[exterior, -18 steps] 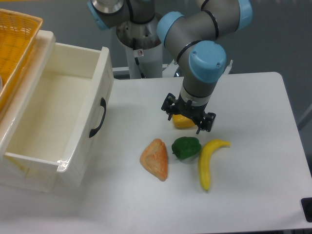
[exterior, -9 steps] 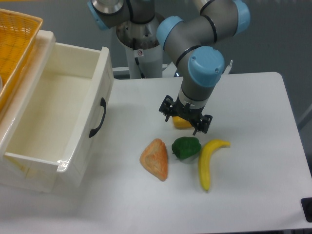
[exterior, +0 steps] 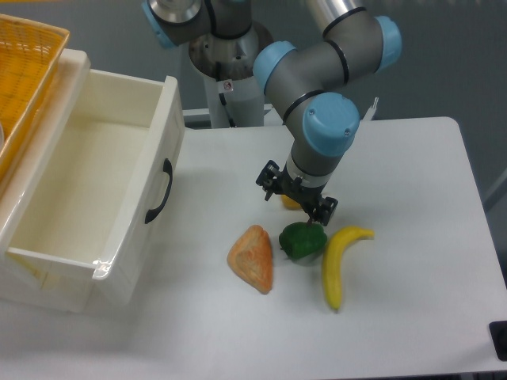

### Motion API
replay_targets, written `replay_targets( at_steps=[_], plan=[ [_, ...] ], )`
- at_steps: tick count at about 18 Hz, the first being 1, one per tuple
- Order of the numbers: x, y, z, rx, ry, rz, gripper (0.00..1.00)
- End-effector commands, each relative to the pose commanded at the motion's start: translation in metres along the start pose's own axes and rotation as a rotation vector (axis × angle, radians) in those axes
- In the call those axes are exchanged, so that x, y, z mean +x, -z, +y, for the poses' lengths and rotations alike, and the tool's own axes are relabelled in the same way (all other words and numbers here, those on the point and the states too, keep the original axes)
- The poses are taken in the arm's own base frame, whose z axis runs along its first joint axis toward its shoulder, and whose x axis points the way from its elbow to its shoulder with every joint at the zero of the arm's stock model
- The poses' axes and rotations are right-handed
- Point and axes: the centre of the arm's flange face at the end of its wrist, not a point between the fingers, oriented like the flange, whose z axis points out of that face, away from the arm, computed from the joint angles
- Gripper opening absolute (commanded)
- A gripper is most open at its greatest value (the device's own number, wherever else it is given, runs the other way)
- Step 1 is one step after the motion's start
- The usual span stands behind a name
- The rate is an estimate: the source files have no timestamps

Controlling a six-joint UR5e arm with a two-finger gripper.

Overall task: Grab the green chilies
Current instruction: 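Lower the open gripper down onto the green bell pepper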

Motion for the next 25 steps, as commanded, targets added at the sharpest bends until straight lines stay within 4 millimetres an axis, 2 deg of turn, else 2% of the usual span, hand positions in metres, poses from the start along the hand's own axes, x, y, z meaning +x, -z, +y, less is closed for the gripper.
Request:
replay_targets(
  at_steps=[4, 11, 25],
  plan=[
    [-0.019, -0.030, 0.001, -0.027, -0.109, 0.009, 1.00],
    [-0.029, -0.063, 0.003, -0.038, -0.129, 0.052, 1.00],
    [-0.046, -0.078, 0.005, -0.036, -0.135, 0.053, 1.00]
  ],
)
